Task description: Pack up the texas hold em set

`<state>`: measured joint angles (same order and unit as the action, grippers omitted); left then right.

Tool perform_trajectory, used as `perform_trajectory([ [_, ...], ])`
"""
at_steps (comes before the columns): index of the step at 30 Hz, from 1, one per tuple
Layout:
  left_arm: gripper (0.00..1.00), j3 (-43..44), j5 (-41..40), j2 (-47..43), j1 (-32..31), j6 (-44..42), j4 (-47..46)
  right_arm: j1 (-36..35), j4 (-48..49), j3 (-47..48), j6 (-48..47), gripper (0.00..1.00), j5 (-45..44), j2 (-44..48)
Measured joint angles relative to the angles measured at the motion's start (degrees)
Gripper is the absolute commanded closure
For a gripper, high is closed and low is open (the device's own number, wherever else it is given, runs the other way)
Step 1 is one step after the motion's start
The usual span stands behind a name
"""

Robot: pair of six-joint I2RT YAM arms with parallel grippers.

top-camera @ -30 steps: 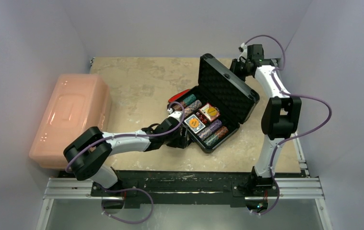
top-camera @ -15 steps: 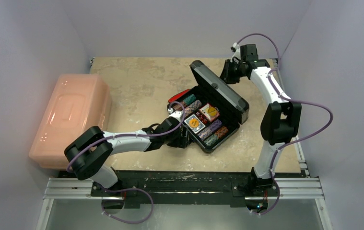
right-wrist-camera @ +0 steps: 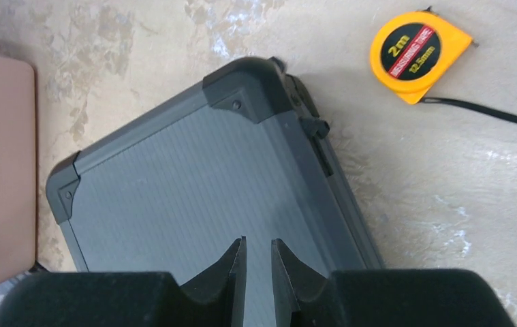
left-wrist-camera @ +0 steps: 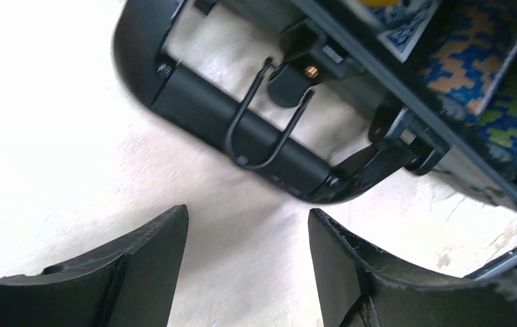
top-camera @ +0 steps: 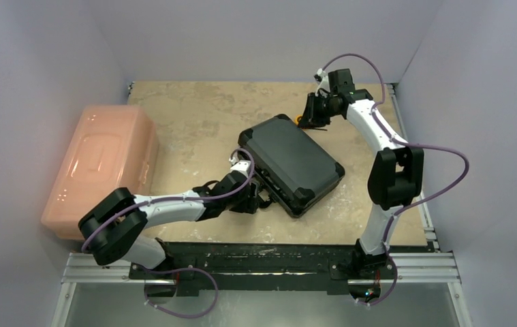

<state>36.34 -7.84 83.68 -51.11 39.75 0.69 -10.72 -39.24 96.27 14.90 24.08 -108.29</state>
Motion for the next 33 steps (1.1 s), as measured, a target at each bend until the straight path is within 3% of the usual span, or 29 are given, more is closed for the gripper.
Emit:
perform_trajectory([
  [6,0.36,-3.82,-2.45,-5.14,-0.02,0.35,2.54,-2.16,0.15,-1.22,0.02,0.74,1.03,0.00],
  [12,0.35,-6.08,-4.39,-9.07,-0.02,1.22,5.62,-4.04,1.09,-3.26,0.04,0.49,1.51,1.70],
  [15,0.35,-6.91,-5.20,-11.28,-0.02,1.29,8.11,-4.72,1.53,-4.66,0.11,0.43,1.62,3.54],
  [18,0.30,-7.32,-6.08,-13.86,-0.02,1.27,10.58,-5.40,2.23,-6.08,0.13,0.41,1.62,5.92],
  [24,0.04,-9.07,-7.28,-20.31,-0.02,0.96,11.80,-6.97,5.03,-10.27,0.39,0.40,1.62,10.64],
  [33,0.00,-11.23,-9.51,-28.11,-0.02,0.55,14.56,-10.25,8.68,-16.81,0.87,0.40,1.60,17.05],
])
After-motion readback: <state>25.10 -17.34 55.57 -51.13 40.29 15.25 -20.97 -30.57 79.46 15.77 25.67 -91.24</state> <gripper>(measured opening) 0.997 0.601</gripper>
